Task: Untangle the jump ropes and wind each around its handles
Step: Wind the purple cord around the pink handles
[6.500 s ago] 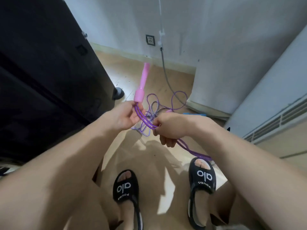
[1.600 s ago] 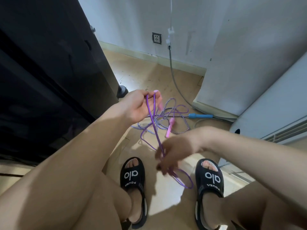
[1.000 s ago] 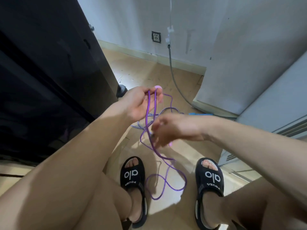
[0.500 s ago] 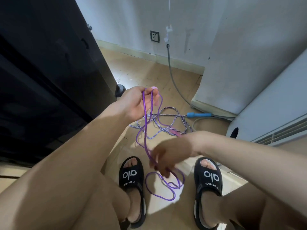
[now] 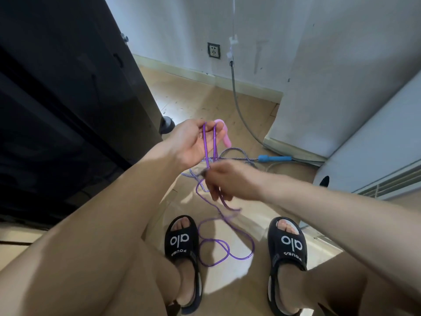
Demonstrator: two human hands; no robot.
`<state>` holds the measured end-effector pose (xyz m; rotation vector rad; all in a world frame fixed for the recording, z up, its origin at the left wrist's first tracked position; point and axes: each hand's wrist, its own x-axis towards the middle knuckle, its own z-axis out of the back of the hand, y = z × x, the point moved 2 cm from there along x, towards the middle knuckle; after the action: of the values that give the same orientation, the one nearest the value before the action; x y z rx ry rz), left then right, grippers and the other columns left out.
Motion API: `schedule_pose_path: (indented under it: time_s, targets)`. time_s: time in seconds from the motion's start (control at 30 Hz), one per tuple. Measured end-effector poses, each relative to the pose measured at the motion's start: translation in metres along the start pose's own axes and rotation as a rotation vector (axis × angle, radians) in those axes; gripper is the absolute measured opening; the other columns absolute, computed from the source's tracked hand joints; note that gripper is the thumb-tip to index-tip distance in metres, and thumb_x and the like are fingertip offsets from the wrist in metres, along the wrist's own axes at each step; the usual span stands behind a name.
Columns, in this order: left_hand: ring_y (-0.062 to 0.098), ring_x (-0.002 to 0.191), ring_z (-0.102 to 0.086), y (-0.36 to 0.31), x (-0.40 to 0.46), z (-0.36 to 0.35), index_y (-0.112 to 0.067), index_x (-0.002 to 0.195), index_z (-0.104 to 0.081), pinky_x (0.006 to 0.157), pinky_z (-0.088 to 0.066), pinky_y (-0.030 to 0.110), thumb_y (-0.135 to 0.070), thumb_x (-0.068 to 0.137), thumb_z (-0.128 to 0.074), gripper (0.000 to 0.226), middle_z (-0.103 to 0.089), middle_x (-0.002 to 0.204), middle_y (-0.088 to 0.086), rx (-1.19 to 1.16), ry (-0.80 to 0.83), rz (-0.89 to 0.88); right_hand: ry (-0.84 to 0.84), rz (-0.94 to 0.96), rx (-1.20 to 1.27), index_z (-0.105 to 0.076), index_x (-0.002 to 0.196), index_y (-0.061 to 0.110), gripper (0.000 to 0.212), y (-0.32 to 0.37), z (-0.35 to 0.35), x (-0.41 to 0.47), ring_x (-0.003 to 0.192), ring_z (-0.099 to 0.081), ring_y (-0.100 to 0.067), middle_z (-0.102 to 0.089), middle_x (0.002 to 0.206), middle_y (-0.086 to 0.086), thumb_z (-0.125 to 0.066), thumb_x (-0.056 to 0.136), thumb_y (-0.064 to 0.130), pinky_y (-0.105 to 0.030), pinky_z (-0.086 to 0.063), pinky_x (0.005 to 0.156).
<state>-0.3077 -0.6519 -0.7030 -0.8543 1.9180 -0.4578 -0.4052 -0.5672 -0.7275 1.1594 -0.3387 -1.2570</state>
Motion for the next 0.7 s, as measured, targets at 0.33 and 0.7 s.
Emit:
schedule_pose_path:
  time_s: [0.33,0.7]
  targets:
    - [0.022,0.072,-0.066,0.001,-0.001,0.005,0.004,0.069,-0.062,0.096,-0.054,0.032,-0.004,0.106,-0.035,0.047,-0.064,0.083,0.015,0.12,-0.022,0.003,0.18,-0.146,0.192,-0.067,0.1,0.006,0.018,-0.009,0.013,-0.002,0.051,-0.041,-0.01,-0.07,0.076,0.004,-0.07,0.087,0.018,-0.021,-0.032,0.047]
    - [0.022,0.066,-0.065,-0.001,0.002,0.009,0.005,0.072,-0.058,0.091,-0.055,0.036,-0.008,0.109,-0.032,0.048,-0.062,0.064,0.018,0.052,-0.085,0.014,0.658,-0.157,-0.283,-0.074,0.087,0.019,0.023,-0.014,-0.015,-0.018,0.064,-0.051,-0.012,-0.073,0.073,0.007,-0.056,0.096,0.029,-0.025,-0.043,0.06]
